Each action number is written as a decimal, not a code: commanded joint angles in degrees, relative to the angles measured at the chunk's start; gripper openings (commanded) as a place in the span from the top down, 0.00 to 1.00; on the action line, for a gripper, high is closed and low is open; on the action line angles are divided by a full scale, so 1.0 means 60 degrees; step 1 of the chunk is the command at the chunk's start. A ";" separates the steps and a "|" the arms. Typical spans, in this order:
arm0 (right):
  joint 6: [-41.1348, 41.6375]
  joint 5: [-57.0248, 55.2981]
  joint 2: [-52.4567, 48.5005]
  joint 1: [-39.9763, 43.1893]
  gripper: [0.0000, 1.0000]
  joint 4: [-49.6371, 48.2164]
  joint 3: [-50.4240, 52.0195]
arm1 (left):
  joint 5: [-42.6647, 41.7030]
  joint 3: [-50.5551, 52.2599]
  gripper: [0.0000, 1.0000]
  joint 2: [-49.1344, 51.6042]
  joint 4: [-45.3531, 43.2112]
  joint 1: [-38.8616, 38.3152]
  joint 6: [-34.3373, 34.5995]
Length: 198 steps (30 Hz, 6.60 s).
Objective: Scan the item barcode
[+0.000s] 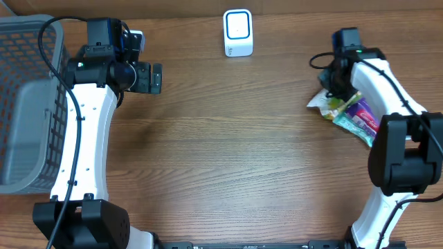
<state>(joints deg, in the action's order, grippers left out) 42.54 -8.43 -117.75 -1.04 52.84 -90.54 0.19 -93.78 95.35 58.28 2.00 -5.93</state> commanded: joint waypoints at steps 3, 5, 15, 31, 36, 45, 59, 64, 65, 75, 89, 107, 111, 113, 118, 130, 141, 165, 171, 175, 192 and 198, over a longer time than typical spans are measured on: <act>-0.1286 0.0171 0.0127 0.0423 0.21 0.0663 -0.0266 | 0.0000 -0.0069 0.01 -0.0211 -0.0004 0.0036 0.0171; -0.1661 0.0616 0.0273 0.0463 0.11 0.0856 -0.0379 | 0.0000 -0.0069 0.00 -0.0215 -0.0007 0.0036 0.0171; -0.2758 0.1264 0.3887 -0.0219 0.00 0.0987 -0.0430 | 0.0000 -0.0069 0.00 -0.0211 -0.0004 0.0036 0.0171; -0.3104 0.1639 1.0047 -0.1060 0.00 0.2288 -0.0430 | 0.0000 -0.0069 0.00 -0.0211 -0.0004 0.0036 0.0171; -0.3104 0.1089 1.0754 -0.1060 0.00 0.2943 -0.0430 | 0.0000 -0.0069 0.01 -0.0211 -0.0004 0.0036 0.0171; -0.3104 0.0266 1.0859 -0.1038 0.00 0.3144 -0.0353 | 0.0000 -0.0069 0.01 -0.0211 -0.0007 0.0036 0.0171; -0.3588 0.0299 1.4192 -0.0051 0.00 -0.2189 0.5031 | 0.0000 -0.0069 0.01 -0.0215 -0.0007 0.0036 0.0171; -0.5482 0.1767 1.5817 0.0142 0.00 -0.5242 0.8105 | 0.0000 -0.0069 0.01 -0.0211 -0.0004 0.0036 0.0171; -0.5577 0.1818 1.6105 0.0142 0.00 -0.5716 0.8670 | 0.0000 -0.0069 0.00 -0.0211 -0.0007 0.0036 0.0171; -0.5584 0.1818 1.8433 0.0135 0.00 -0.8692 1.3366 | 0.0000 -0.0069 0.00 -0.0211 -0.0004 0.0036 0.0171; -0.5603 0.1851 1.9606 0.0106 0.00 -0.8051 1.5016 | 0.0000 -0.0069 0.00 -0.0215 -0.0007 0.0036 0.0171; -0.5603 0.1851 1.9598 0.0062 0.00 -0.8047 1.5016 | 0.0000 -0.0069 0.01 -0.0211 -0.0004 0.0036 0.0171; -0.5603 0.1851 1.9598 0.0062 0.00 -0.8047 1.5016 | 0.0000 -0.0069 0.00 -0.0211 -0.0004 0.0036 0.0171; -0.5603 0.1851 1.9598 0.0062 0.00 -0.8047 1.5016 | 0.0000 -0.0069 0.00 -0.0211 -0.0004 0.0036 0.0171; -0.5603 0.1851 1.9598 0.0062 0.00 -0.8047 1.5016 | 0.0015 -0.0069 0.00 -0.0215 0.0004 0.0036 0.0171; -0.5603 0.1851 1.9598 0.0062 0.00 -0.8047 1.5016 | 0.0525 0.1220 0.00 -0.2710 -0.0295 0.0029 -0.0073; -0.5603 0.1851 1.9598 0.0062 0.00 -0.8047 1.5016 | -0.1712 0.7956 0.00 -0.8054 -0.6459 0.0036 -0.2911; -0.5603 0.1851 1.9598 0.0062 0.00 -0.8047 1.5016 | 0.0138 1.5580 0.00 -1.5806 -0.8965 0.0036 -0.0481; -0.5603 0.1851 1.9598 0.0062 0.00 -0.8047 1.5016 | 0.0044 1.5580 0.00 -1.5864 -0.8976 0.0036 -0.0495; -0.5603 0.1851 1.9598 0.0062 0.00 -0.8047 1.5016 | 0.0044 1.5580 0.00 -1.5850 -0.8976 0.0036 -0.0495; -0.5603 0.1851 1.9598 0.0062 0.00 -0.8047 1.5016 | 0.0040 1.5580 0.00 -1.5850 -0.8972 0.0036 -0.0495; -0.5603 0.1851 1.9598 0.0062 0.00 -0.8047 1.5016 | 0.0044 1.5580 0.00 -1.5850 -0.8976 0.0036 -0.0495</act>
<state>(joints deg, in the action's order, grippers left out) 9.17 2.59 -0.84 -0.47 4.75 -1.06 0.25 -0.49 0.91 4.40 2.00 -9.72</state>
